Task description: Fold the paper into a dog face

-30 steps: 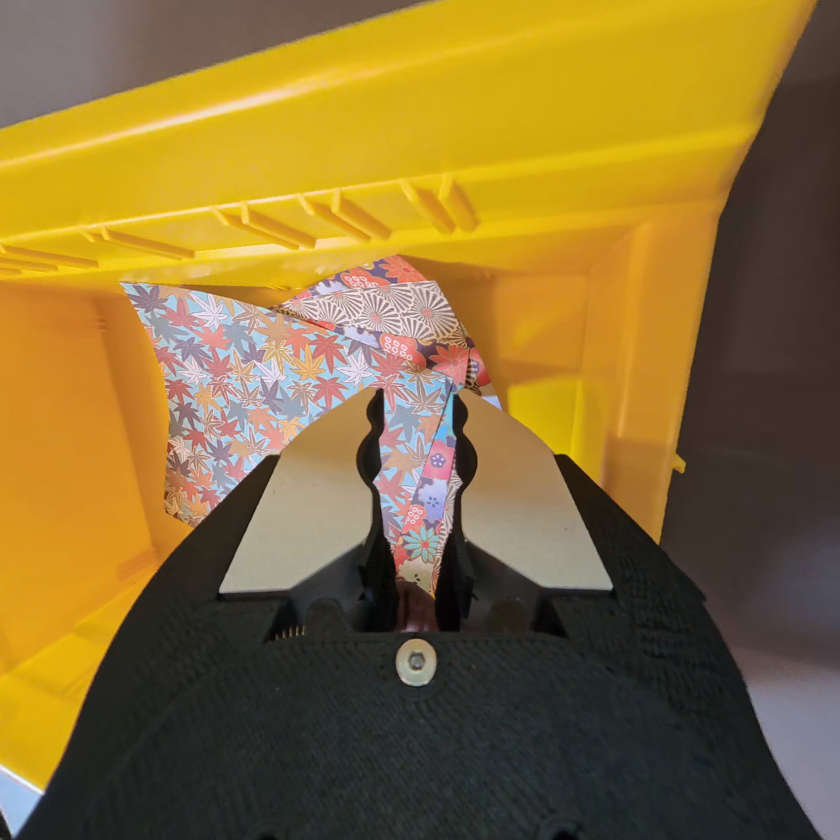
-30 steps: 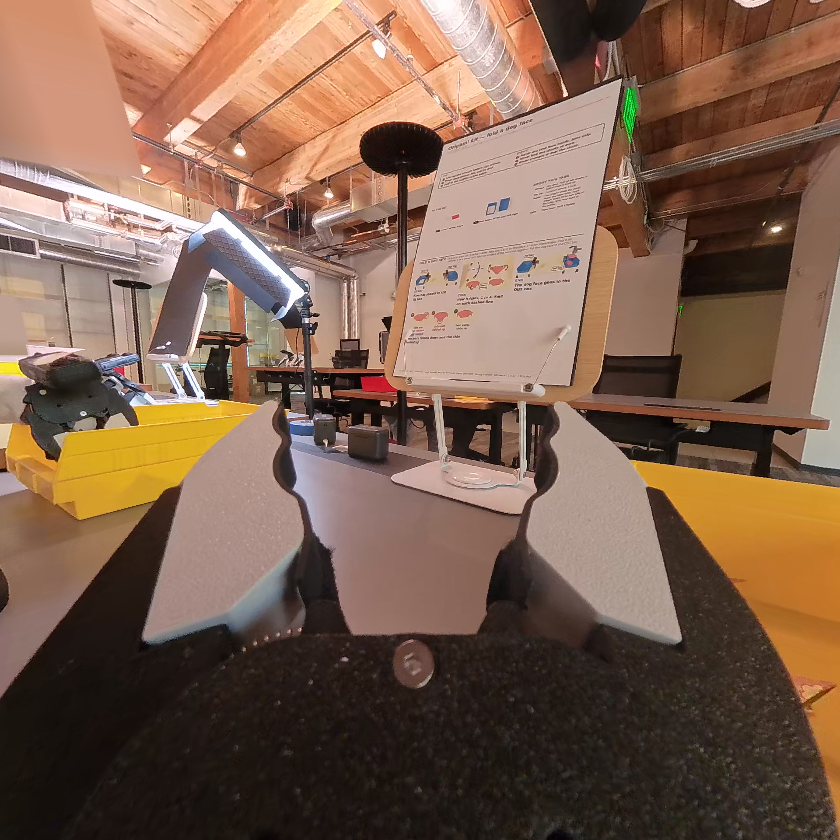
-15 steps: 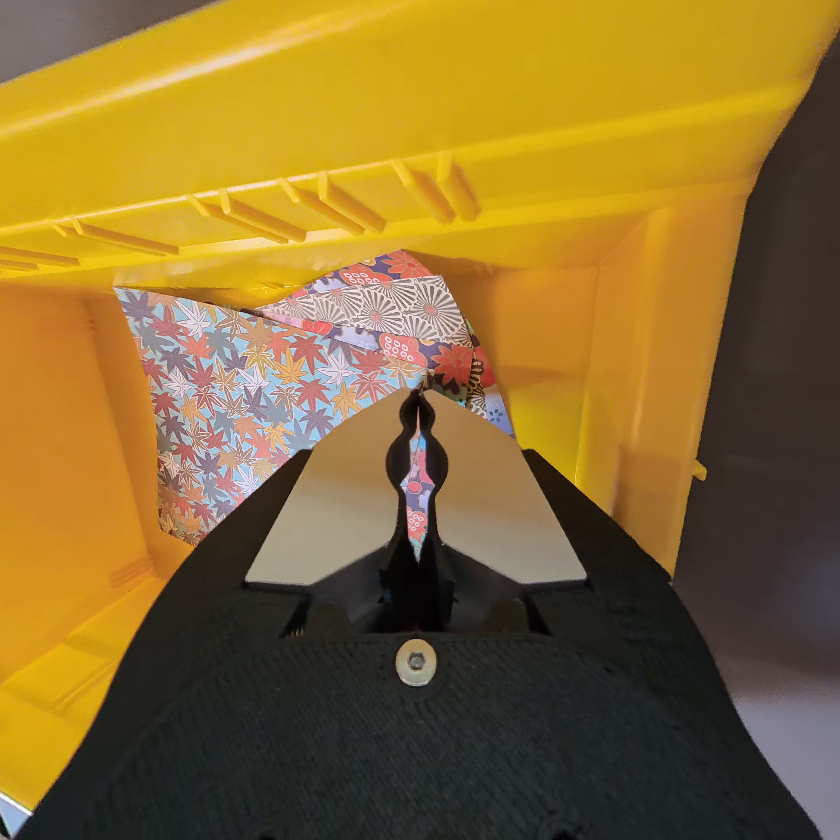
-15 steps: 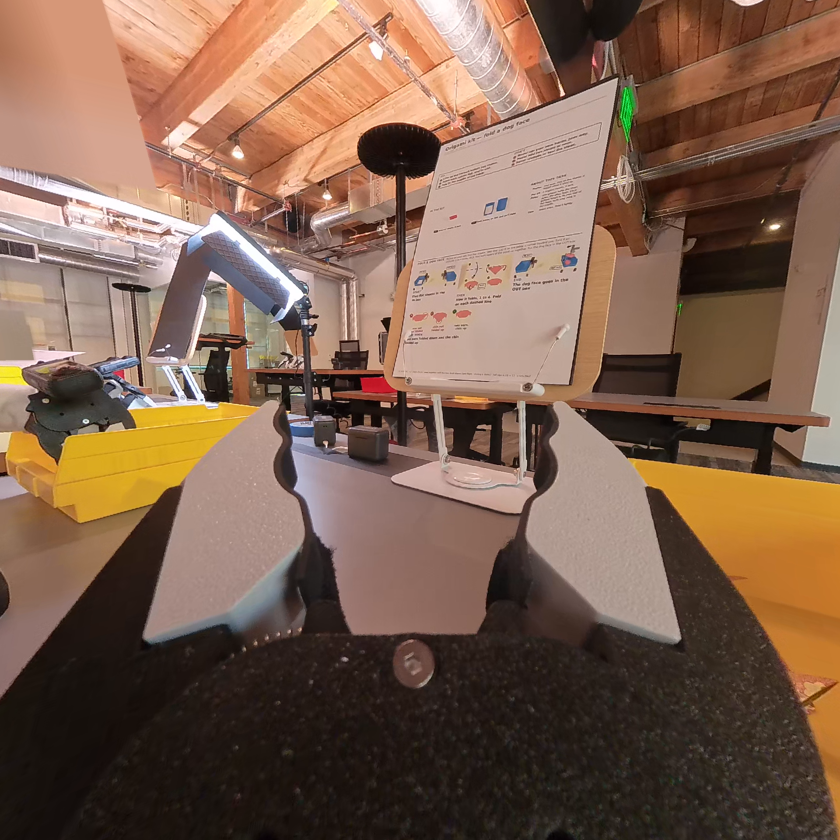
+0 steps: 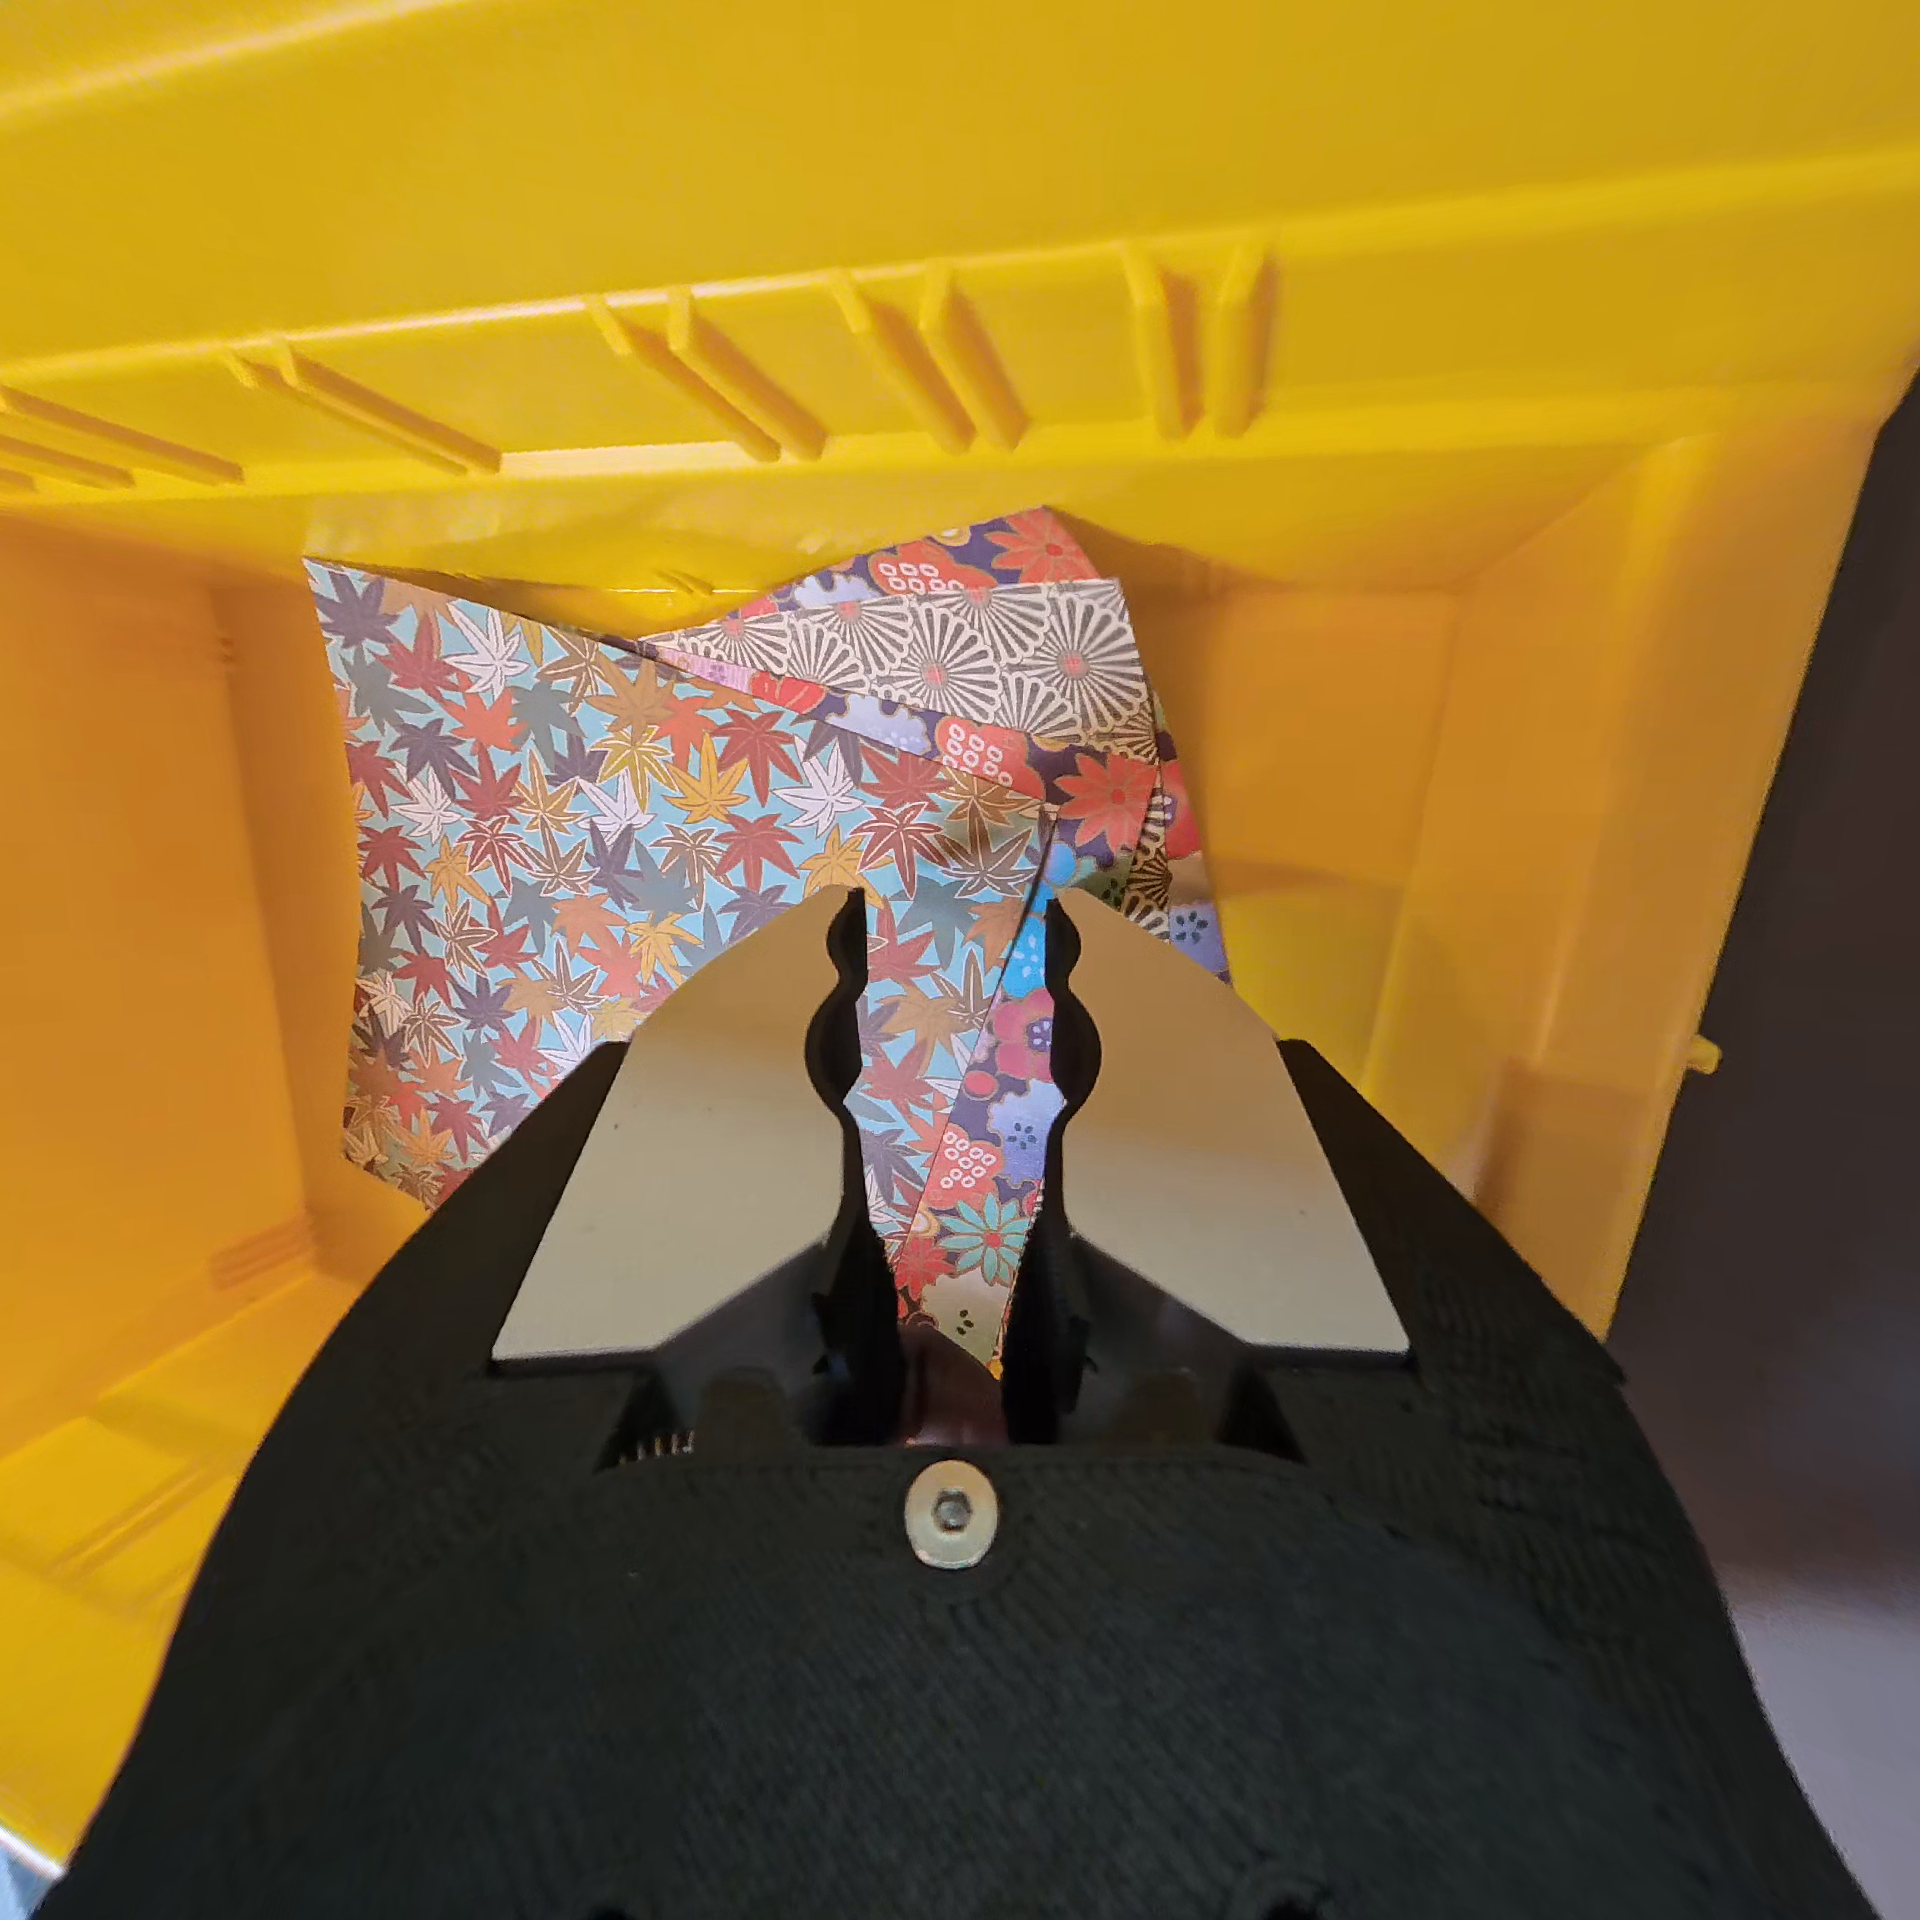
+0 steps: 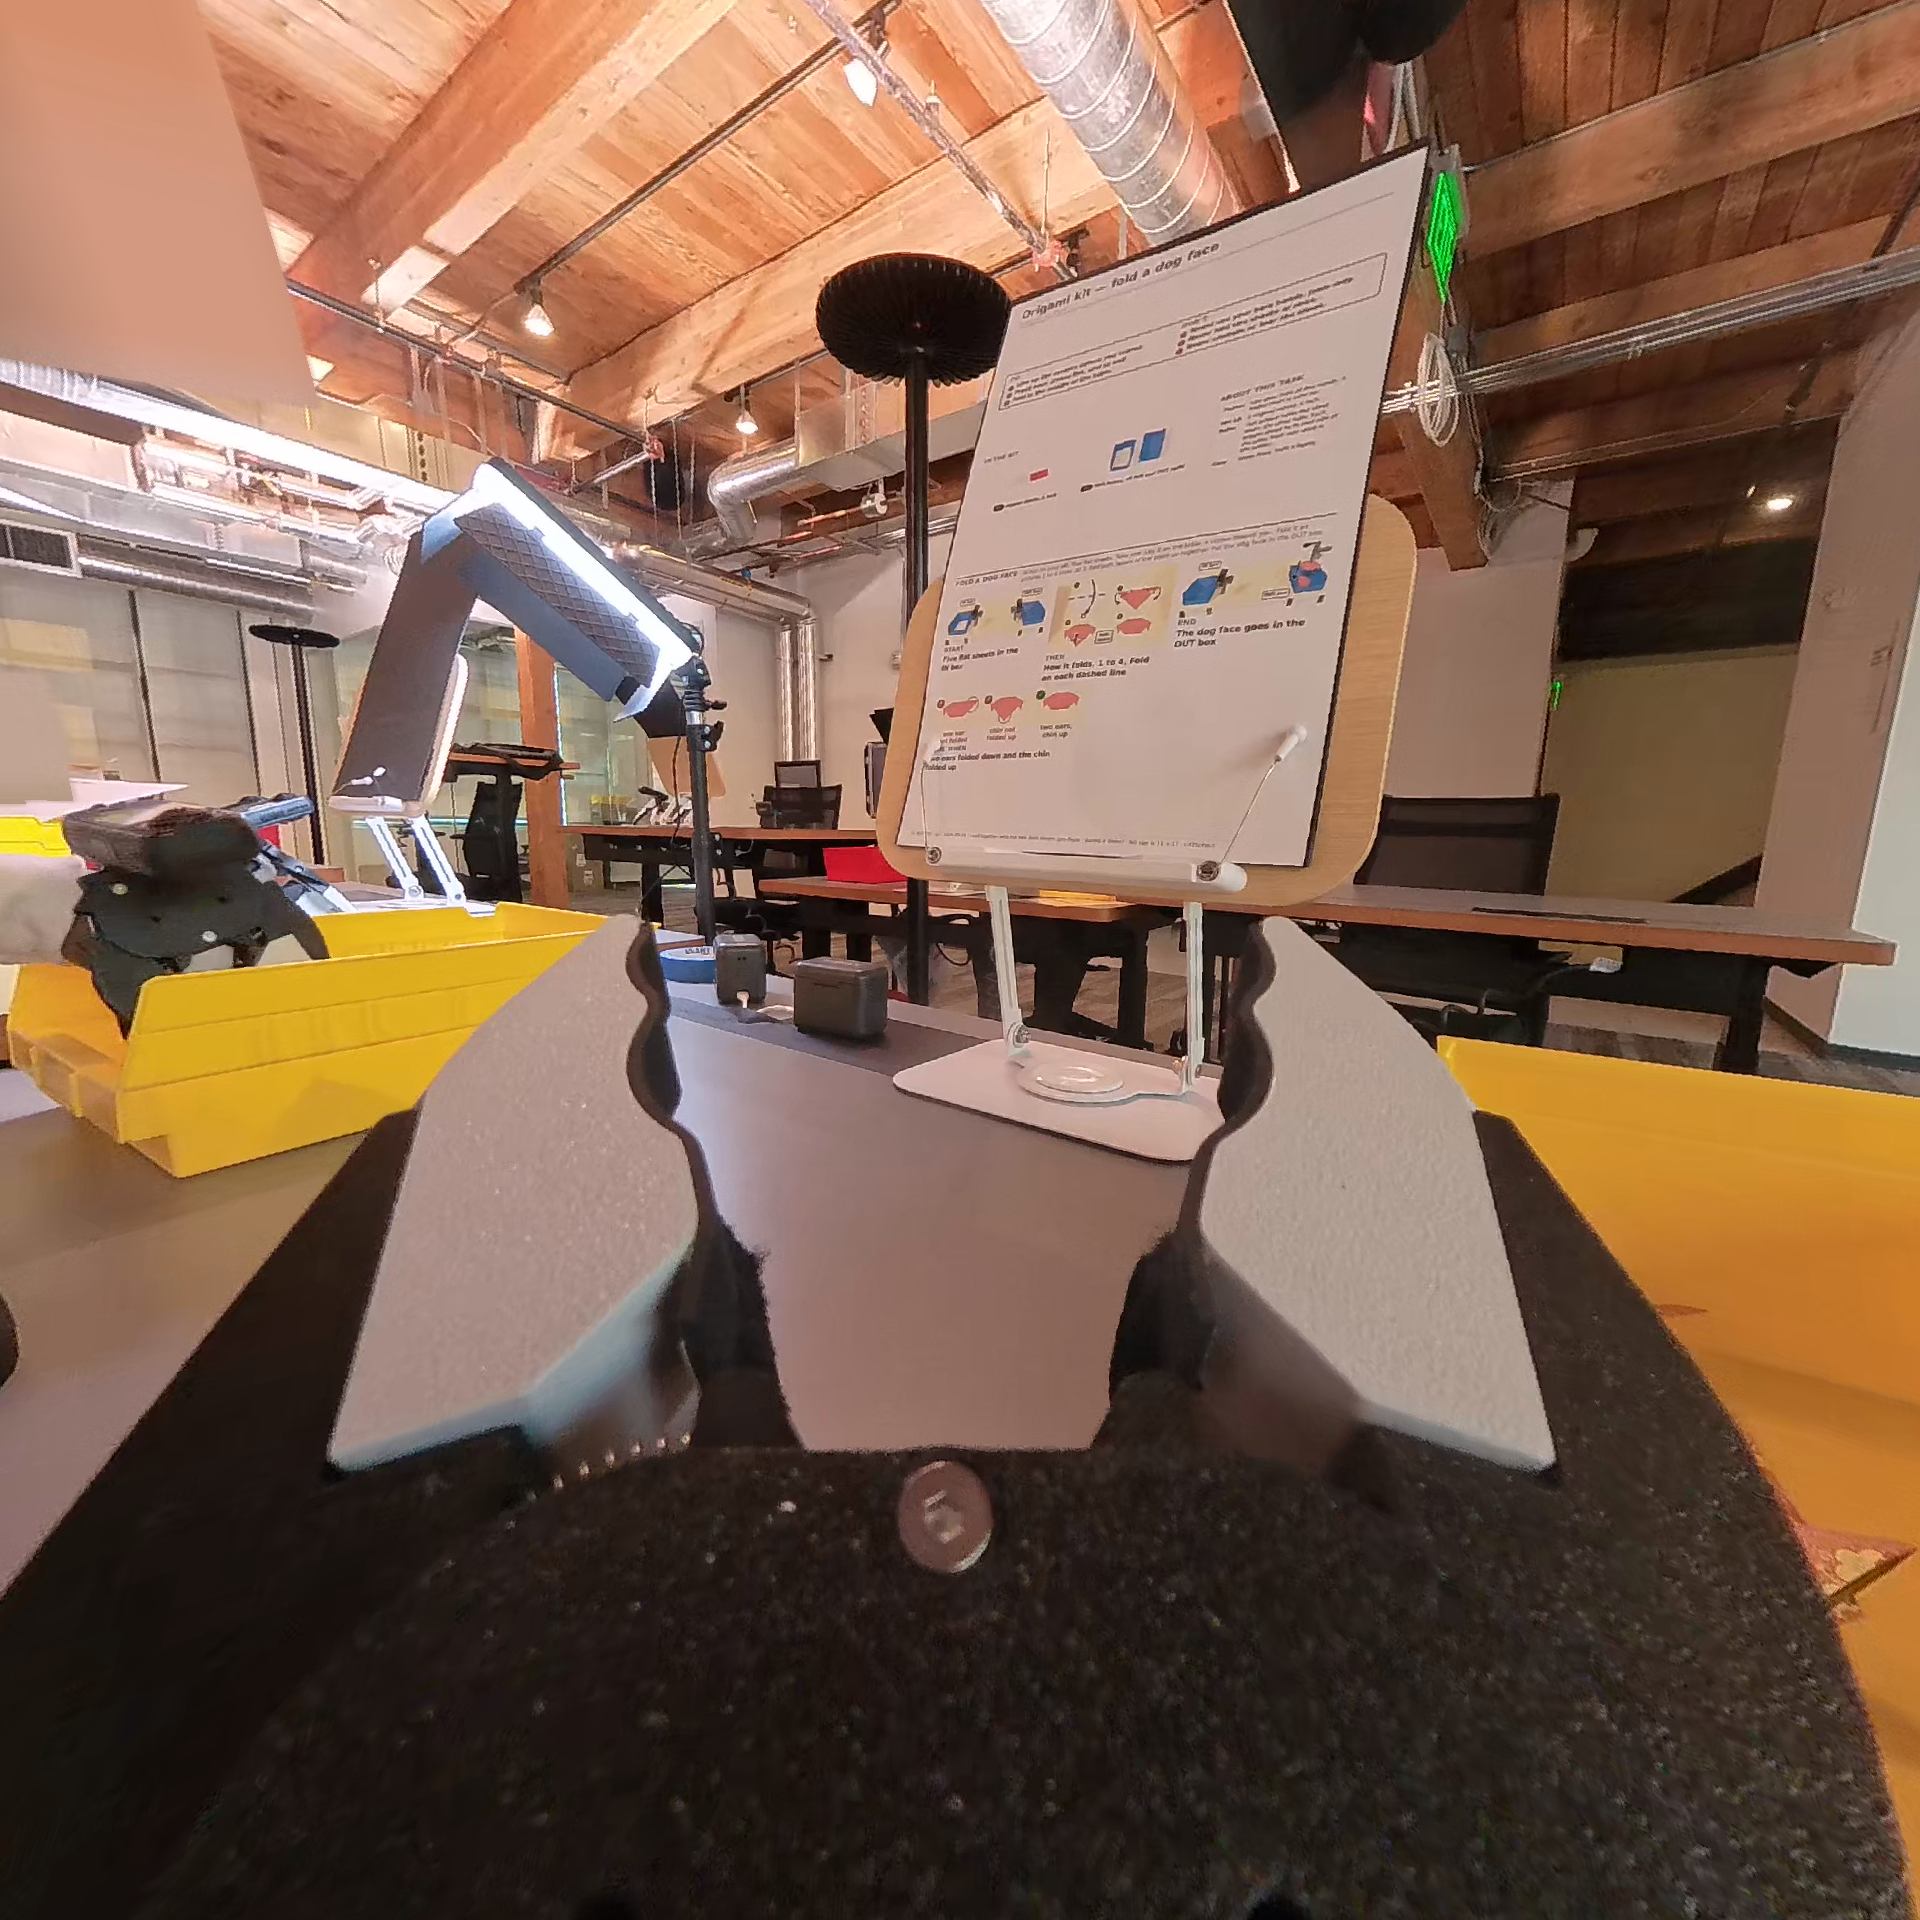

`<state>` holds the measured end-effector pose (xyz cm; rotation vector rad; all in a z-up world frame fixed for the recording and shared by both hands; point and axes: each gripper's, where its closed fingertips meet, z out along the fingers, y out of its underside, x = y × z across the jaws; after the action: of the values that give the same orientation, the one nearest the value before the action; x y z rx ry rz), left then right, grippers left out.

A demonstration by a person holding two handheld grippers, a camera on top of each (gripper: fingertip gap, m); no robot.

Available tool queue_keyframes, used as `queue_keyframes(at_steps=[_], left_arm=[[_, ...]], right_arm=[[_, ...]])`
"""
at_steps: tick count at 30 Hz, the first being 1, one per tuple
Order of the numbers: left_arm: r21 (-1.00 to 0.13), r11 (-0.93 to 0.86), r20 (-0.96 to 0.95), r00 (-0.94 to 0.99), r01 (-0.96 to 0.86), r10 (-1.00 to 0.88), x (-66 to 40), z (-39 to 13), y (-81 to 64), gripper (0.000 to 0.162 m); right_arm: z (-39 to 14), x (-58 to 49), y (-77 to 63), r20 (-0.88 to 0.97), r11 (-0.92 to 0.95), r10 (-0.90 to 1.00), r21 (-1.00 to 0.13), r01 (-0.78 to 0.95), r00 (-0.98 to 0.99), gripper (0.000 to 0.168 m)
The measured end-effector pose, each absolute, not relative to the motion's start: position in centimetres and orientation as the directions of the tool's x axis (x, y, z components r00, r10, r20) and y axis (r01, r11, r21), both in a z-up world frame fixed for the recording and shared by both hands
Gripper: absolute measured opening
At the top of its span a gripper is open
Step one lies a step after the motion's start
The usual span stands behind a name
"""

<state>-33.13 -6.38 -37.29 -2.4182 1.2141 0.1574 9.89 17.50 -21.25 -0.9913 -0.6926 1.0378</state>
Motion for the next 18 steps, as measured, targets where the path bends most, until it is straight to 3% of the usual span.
queue_keyframes(at_steps=[6,8,13,18], left_arm=[[-0.389,-0.621,-0.088,0.699,-0.68,-0.71,-33.25,-37.67,-6.48,0.032],[-0.399,-0.647,0.007,0.704,-0.649,-0.71,-33.04,-37.82,-6.67,0.025],[-0.392,-0.645,0.049,0.685,-0.656,-0.727,-32.88,-37.86,-6.61,0.002],[-0.379,-0.645,0.018,0.692,-0.663,-0.722,-33.1,-37.63,-6.8,0.0]], right_arm=[[-21.4,9.77,17.51,0.022,0.169,0.928,-0.914,-0.368,0.373,0.103],[-21.5,9.61,17.42,0.029,0.172,0.929,-0.917,-0.36,0.37,0.104],[-21.62,9.51,17.35,0.044,0.184,0.926,-0.92,-0.346,0.375,0.104],[-21.71,9.42,17.5,0.032,0.17,0.931,-0.921,-0.351,0.365,0.104]])
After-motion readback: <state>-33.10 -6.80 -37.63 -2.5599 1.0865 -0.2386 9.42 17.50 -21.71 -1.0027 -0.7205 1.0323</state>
